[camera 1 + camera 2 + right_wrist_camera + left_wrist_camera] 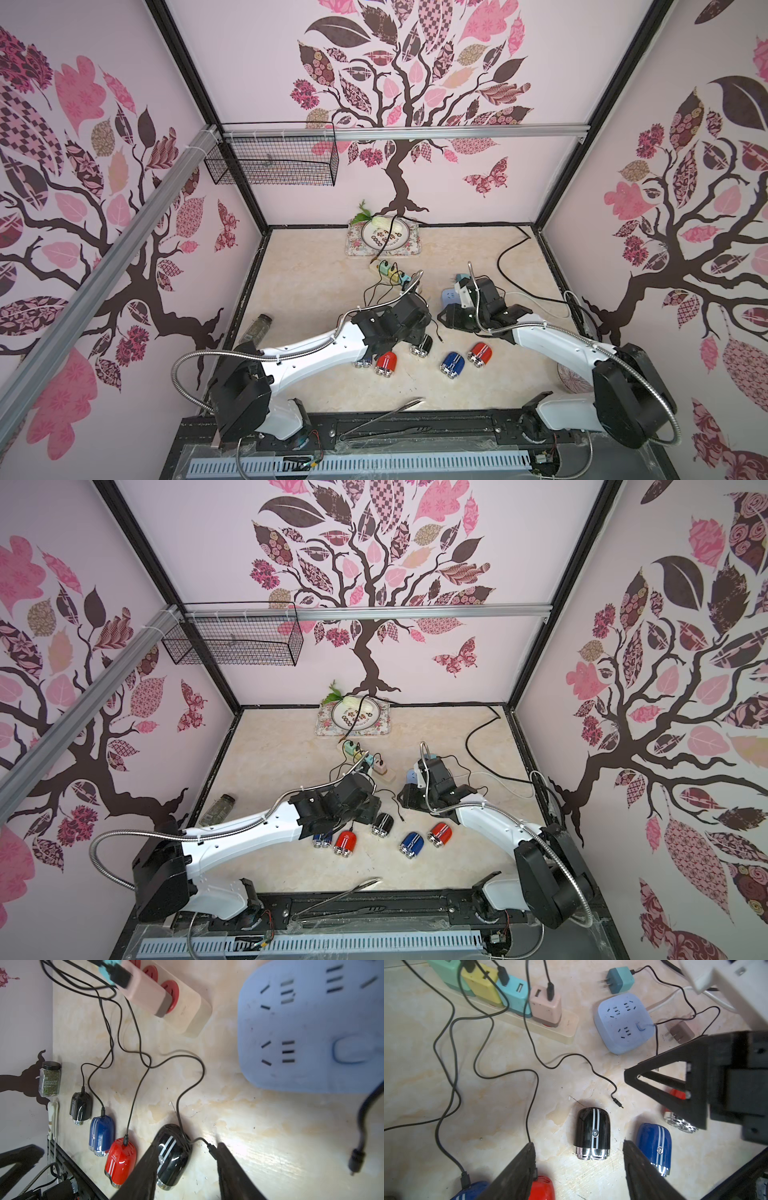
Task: Unplug the electric shaver
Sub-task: Place the electric shaver at the center of the board, then remove the plug from the socket.
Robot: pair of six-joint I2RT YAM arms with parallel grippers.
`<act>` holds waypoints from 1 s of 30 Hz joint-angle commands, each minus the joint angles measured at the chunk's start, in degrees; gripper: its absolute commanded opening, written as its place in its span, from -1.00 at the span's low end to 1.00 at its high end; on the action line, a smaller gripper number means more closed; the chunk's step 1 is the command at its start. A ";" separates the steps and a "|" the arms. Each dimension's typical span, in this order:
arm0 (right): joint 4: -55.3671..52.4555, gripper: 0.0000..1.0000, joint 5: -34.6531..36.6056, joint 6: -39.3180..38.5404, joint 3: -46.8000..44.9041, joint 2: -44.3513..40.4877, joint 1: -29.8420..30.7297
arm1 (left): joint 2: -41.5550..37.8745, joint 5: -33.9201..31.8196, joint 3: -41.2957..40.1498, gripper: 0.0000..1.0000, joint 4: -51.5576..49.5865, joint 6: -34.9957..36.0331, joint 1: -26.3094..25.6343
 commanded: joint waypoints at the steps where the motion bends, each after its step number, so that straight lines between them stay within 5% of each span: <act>1: -2.47 -0.02 2.54 -3.05 4.85 -0.42 -0.18 | -1.72 -1.84 -2.24 0.26 -0.78 -0.60 1.57; 17: -6.52 -0.03 10.83 -11.88 20.00 10.07 3.96 | -5.06 10.62 -6.50 -0.27 6.54 -5.88 19.37; 30: -3.58 0.07 15.85 -17.67 23.04 14.22 6.46 | 4.33 22.63 -3.84 -0.36 16.45 -9.95 36.71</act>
